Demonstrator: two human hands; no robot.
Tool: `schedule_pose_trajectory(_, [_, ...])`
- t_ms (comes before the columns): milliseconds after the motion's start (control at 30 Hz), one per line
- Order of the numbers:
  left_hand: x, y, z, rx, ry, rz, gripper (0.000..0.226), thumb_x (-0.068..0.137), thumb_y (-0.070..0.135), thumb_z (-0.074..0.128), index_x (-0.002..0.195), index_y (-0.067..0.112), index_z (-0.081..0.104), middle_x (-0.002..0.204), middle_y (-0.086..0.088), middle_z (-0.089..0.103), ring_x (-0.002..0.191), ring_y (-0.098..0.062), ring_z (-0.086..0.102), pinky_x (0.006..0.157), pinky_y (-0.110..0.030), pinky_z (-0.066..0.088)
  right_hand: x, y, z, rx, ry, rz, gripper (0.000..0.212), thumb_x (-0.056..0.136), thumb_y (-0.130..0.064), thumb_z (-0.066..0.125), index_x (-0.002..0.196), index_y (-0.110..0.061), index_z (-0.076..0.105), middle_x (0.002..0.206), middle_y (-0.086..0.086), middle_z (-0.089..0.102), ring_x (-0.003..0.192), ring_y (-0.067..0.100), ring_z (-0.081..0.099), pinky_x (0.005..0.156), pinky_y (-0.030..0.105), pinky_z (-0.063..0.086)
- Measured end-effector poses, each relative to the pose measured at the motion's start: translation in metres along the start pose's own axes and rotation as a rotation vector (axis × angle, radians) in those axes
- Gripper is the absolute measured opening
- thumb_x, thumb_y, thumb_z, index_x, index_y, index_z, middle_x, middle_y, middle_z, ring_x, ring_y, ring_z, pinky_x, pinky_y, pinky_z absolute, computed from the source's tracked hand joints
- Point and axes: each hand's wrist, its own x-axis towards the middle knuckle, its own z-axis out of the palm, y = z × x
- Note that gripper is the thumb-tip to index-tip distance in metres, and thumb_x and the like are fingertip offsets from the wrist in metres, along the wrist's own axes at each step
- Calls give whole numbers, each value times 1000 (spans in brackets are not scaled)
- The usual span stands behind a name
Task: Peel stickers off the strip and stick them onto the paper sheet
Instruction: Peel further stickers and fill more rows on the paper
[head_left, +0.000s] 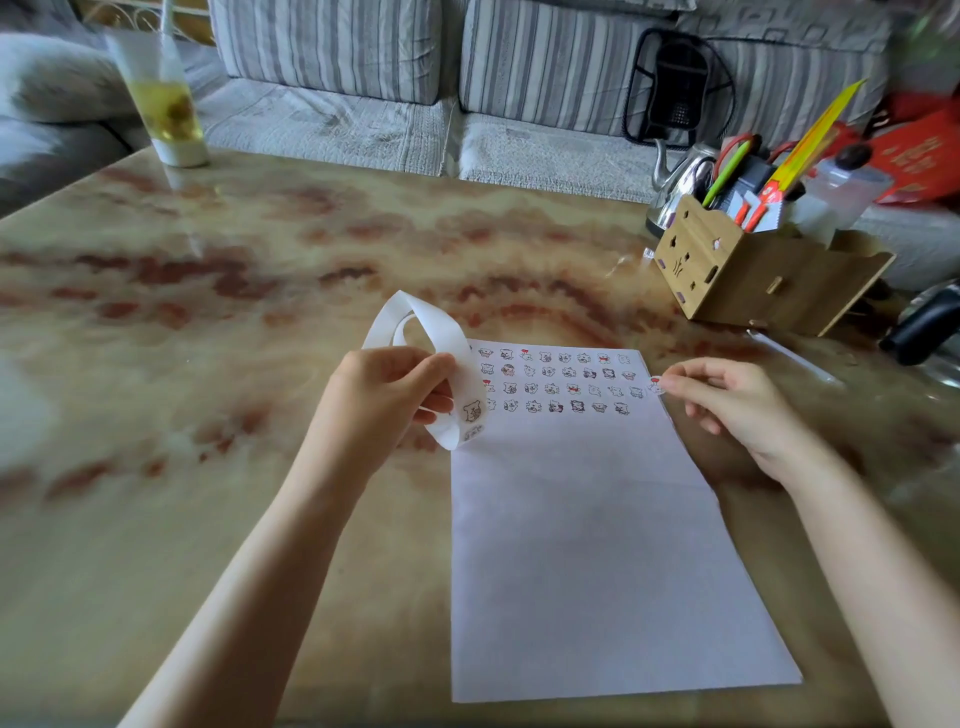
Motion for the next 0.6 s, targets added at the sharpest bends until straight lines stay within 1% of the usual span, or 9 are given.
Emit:
schedule_pose_trajectory(67, [0, 0, 0, -7, 0, 6, 21, 89, 18, 60, 72, 15, 73, 65, 2, 72, 64, -7, 68, 69, -25, 57, 1, 1, -1, 20, 15, -20, 4, 85, -8, 67, 87, -5, 69, 58, -7, 59, 45, 2, 45, 38, 13, 30])
schedule_pose_trajectory(133, [0, -1, 0, -6, 2, 7, 21, 89, 19, 60, 73, 15, 73, 67, 0, 72, 65, -8, 68, 69, -24, 57, 1, 3, 0, 22, 8, -11, 4, 85, -7, 67, 85, -4, 69, 56, -8, 61, 47, 4, 47, 37, 14, 29])
schedule_pose_trajectory(267, [1, -1, 0, -11, 1, 9, 21, 89, 18, 60, 73, 14, 73, 67, 1, 72, 64, -7, 67, 68, -23, 57, 1, 4, 2, 4, -34, 31, 3, 85, -6, 67, 83, -6, 68, 60, 3, 58, 41, 3, 42, 36, 13, 27])
schedule_pose_trajectory(333, [1, -1, 0, -7, 1, 12, 21, 89, 18, 60, 73, 13, 73, 65, 2, 72, 63, -6, 67, 67, -22, 57, 1, 4, 2, -30, -71, 53, 2, 85, -7, 67, 84, -7, 68, 61, 6, 56, 39, 2, 39, 37, 12, 26])
schedule_pose_trajectory(367, [1, -1, 0, -6, 1, 12, 21, 89, 18, 60, 73, 13, 73, 65, 2, 72, 63, -6, 67, 66, -22, 57, 2, 4, 1, -47, -87, 63, 2, 85, -8, 67, 85, -7, 68, 60, 5, 56, 38, 1, 38, 37, 12, 25])
schedule_pose_trajectory(467, [1, -1, 0, -10, 1, 11, 21, 89, 17, 60, 73, 13, 73, 65, 2, 72, 63, -6, 67, 65, -21, 56, 4, 3, 0, -75, -127, 92, 6, 84, -8, 68, 88, -4, 69, 51, -7, 60, 40, 1, 40, 37, 11, 23])
schedule_pose_trajectory(600, [1, 0, 0, -15, -4, 6, 22, 89, 17, 60, 73, 12, 73, 65, 1, 72, 64, -7, 67, 67, -22, 56, 5, 2, 0, -86, -126, 116, 7, 83, -7, 68, 89, -2, 70, 57, -4, 62, 48, 5, 40, 38, 11, 23])
